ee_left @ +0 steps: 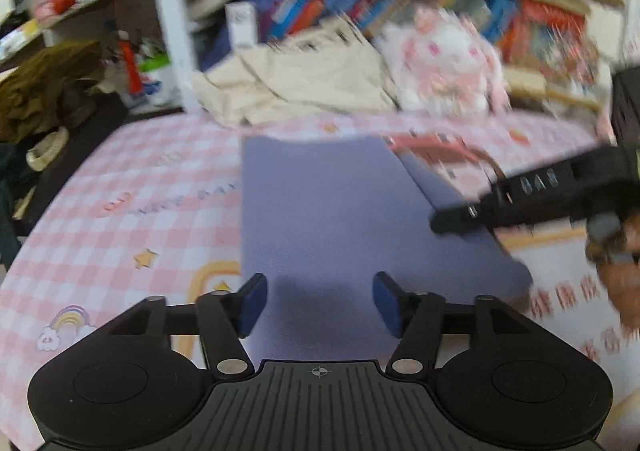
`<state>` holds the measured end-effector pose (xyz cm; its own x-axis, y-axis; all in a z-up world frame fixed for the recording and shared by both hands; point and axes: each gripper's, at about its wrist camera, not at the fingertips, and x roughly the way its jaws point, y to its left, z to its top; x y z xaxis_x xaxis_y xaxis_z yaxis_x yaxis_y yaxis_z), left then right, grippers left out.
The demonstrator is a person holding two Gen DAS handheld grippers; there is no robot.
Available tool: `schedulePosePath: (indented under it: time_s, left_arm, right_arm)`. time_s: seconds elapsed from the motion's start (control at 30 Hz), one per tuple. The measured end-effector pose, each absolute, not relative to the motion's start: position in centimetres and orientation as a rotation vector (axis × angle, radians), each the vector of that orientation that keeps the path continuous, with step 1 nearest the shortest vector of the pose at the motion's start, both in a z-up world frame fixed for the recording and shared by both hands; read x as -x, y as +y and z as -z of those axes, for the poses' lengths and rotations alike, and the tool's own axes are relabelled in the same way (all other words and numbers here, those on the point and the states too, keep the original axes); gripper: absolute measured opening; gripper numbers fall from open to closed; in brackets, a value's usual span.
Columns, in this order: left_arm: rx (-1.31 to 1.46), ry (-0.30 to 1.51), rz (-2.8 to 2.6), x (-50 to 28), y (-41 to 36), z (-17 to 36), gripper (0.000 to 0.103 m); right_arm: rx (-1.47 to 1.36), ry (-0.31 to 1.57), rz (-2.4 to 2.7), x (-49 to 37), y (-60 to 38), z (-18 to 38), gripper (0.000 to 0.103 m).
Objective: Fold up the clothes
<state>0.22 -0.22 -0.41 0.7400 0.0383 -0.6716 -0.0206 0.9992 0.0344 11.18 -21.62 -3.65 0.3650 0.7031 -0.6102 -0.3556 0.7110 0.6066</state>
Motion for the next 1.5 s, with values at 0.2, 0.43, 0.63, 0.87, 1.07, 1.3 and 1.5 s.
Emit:
schedulePosePath:
  time_s: [0.2, 0.43, 0.63, 0.87, 1.07, 1.3, 1.5]
  left_arm:
    - [0.194, 0.803, -0.094, -1.8, 3.8, 2.2, 0.064]
    - [0.305, 0.840, 0.005, -2.1, 3.7, 4.1, 0.066]
    - [0.288, 0.849, 0.029, -2.3, 3.2, 4.1, 0.066]
    - [0.275, 0.860, 0.040, -2.4, 3.0, 4.2, 0.066]
    - [0.209, 0.865, 0.043, -2.2, 2.5, 3.5, 0.065]
    - [0.149, 0.783, -0.001, -1.6, 3.2, 0.6, 0.081]
    - [0.214, 0.822, -0.016, -2.3, 4.0, 0.8, 0.084]
  right_arm:
    - [-0.271, 0.933, -0.749, -10.2, -20.0, 2.6, 0.012]
    - [-0.250, 0.902, -0.606, -8.1, -21.2, 3.1, 0.011]
    - [-0.245, 0.879, -0.607, -8.2, -21.4, 2.6, 0.013]
    - [-0.020, 0.743, -0.599, -6.2, -19.4, 1.5, 0.010]
    - [-0.175, 0.891, -0.556, -8.2, -21.1, 2.7, 0.016]
    - [-0.233, 0.880, -0.501, -6.4, -22.7, 0.8, 0.071]
    - [-0.329, 0.984, -0.465, -6.1, -24.2, 1.4, 0.077]
